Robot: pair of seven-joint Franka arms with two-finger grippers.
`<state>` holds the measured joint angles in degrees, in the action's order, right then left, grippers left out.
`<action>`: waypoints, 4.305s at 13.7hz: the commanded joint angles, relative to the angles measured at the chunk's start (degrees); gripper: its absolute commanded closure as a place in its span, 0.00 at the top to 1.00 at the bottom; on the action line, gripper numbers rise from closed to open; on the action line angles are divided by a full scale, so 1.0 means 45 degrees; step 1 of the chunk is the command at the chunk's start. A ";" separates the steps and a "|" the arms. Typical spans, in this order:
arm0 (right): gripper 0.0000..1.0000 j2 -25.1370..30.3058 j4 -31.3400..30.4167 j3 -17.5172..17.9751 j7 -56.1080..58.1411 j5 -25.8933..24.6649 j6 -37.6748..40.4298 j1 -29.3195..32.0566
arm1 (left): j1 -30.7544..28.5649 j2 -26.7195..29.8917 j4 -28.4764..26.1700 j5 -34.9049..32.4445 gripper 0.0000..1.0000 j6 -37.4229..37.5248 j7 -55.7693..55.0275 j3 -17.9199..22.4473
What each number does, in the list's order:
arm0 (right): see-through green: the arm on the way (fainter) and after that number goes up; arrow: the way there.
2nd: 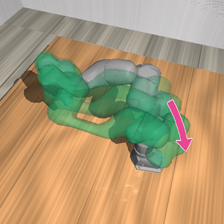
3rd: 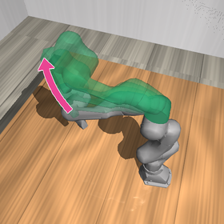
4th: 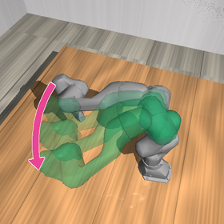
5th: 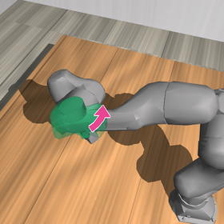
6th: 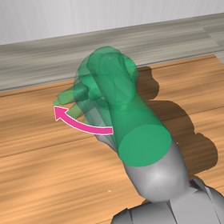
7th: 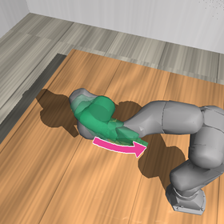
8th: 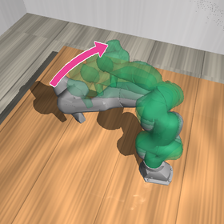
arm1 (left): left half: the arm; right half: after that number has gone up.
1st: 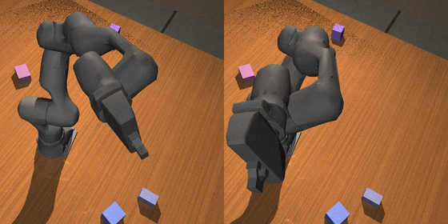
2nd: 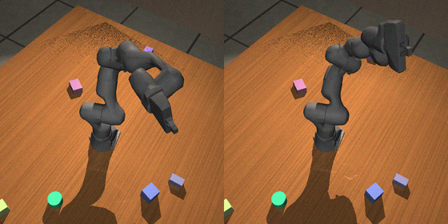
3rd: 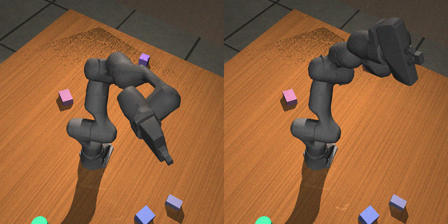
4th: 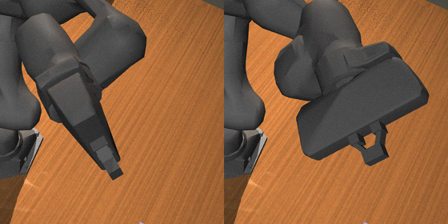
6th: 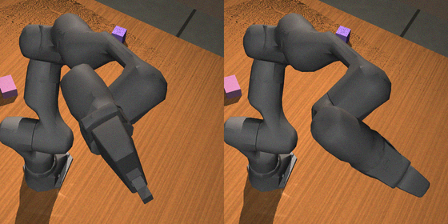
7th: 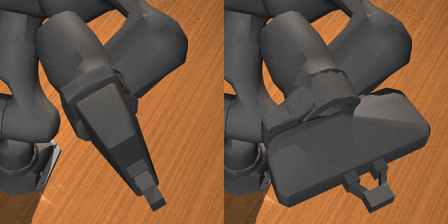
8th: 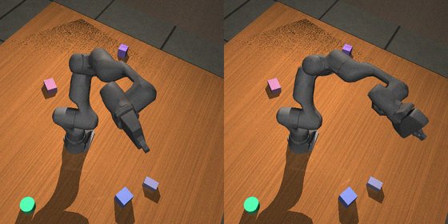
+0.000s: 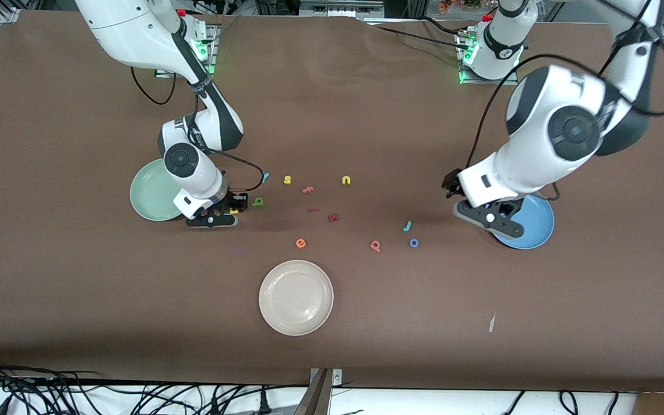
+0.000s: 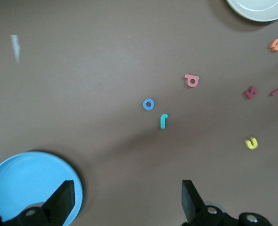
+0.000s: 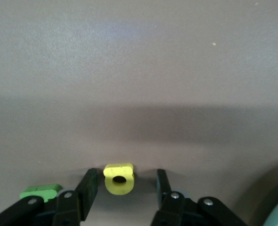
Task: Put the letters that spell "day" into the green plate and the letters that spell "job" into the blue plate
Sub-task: 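Set the yellow letter on the green plate while the left gripper descends, then carry the teal letter to the blue plate while the right gripper grasps green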
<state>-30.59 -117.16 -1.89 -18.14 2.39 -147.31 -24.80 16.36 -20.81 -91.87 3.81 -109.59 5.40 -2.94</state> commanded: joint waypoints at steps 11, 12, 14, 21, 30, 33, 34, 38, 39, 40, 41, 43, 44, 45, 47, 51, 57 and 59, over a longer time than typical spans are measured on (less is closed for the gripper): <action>0.12 0.2188 -0.0115 -0.2799 0.4765 0.0034 0.3847 -0.0056 | 0.0660 -0.1624 -0.1050 0.0365 1.00 -0.2226 -0.0046 0.0146; 0.12 0.2207 -0.0425 -0.3209 0.5295 0.0054 0.3868 -0.0036 | 0.0778 -0.1916 -0.1050 0.0365 0.99 -0.2655 -0.0047 0.0146; 0.12 0.1995 -0.0818 -0.3506 0.5417 0.0073 0.3791 0.0003 | 0.0993 -0.2501 -0.1070 0.0365 0.99 -0.3728 -0.0027 0.0146; 0.60 0.1251 -0.0995 -0.3507 0.5282 0.0151 0.3615 0.0374 | 0.1344 -0.3520 -0.1983 0.1573 0.99 -0.6286 -0.0027 0.0146; 1.00 0.1446 0.1777 -0.1478 0.0522 0.0151 0.6233 -0.0015 | 0.1795 -0.3695 -0.2730 0.1478 0.92 -0.6916 -0.0008 0.0146; 1.00 0.1310 0.1779 -0.1047 -0.1510 0.0151 0.5570 -0.0542 | 0.1795 -0.4008 -0.2730 0.1478 0.83 -0.7443 0.0128 0.0146; 1.00 0.1193 0.1779 -0.0833 -0.2251 0.0171 0.5142 -0.0776 | 0.1795 -0.4009 -0.2730 0.1478 0.82 -0.7483 0.0129 0.0146; 0.99 0.0159 0.1759 -0.0753 -0.7034 0.0132 0.3150 -0.2006 | 0.1795 -0.3989 -0.2710 0.1478 0.47 -0.7503 0.0207 0.0146; 0.99 -0.0017 0.1778 -0.0753 -0.7972 0.0132 0.2856 -0.2163 | 0.1795 -0.3989 -0.2729 0.1478 0.37 -0.7503 0.0227 0.0146; 0.97 -0.0193 0.1759 -0.0753 -0.8754 0.0113 0.2582 -0.2300 | 0.1795 -0.3989 -0.2730 0.1459 0.32 -0.7503 0.0227 0.0146; 0.94 -0.0311 0.1720 -0.0753 -0.9478 0.0112 0.2309 -0.2360 | 0.1795 -0.3989 -0.2730 0.1478 0.26 -0.7503 0.0227 0.0146; 0.87 -0.0487 0.1700 -0.0753 -1.0807 0.0112 0.1995 -0.2380 | 0.1775 -0.3970 -0.2730 0.1458 0.12 -0.7503 0.0227 0.0166; 0.80 -0.0546 0.1720 -0.0753 -1.1490 0.0112 0.1897 -0.2380 | 0.1756 -0.3950 -0.2730 0.1458 0.04 -0.7483 0.0227 0.0166; 0.77 -0.0604 0.1701 -0.0753 -1.2019 0.0093 0.1703 -0.2399 | 0.1736 -0.3892 -0.2730 0.1458 0.00 -0.7425 0.0227 0.0166; 0.67 -0.0703 0.1700 -0.0753 -1.2880 0.0093 0.1623 -0.2477 | 0.1523 -0.3407 -0.2904 0.1478 0.00 -0.7288 0.0110 0.0166; 0.53 -0.0722 0.1662 -0.0753 -1.3118 0.0112 0.1623 -0.2477 | -0.0115 -0.1708 -0.3801 0.1458 0.00 -0.6470 0.0265 0.0166; 0.30 -0.0859 0.1603 -0.0733 -1.2982 0.0132 0.1623 -0.2419 | -0.2734 -0.0027 -0.6028 0.1458 0.00 -0.6370 0.3541 0.0166; 0.19 -0.0781 0.1777 -0.0752 -1.2786 0.0132 0.1739 -0.2380 | -0.3125 0.0423 -0.6536 0.1342 0.04 -0.6350 0.3742 0.0166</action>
<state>-33.95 -109.44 -5.07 -76.25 2.54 -139.63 -35.50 3.48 -23.08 -117.22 9.13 -138.05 19.88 -1.57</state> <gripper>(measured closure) 0.692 0.855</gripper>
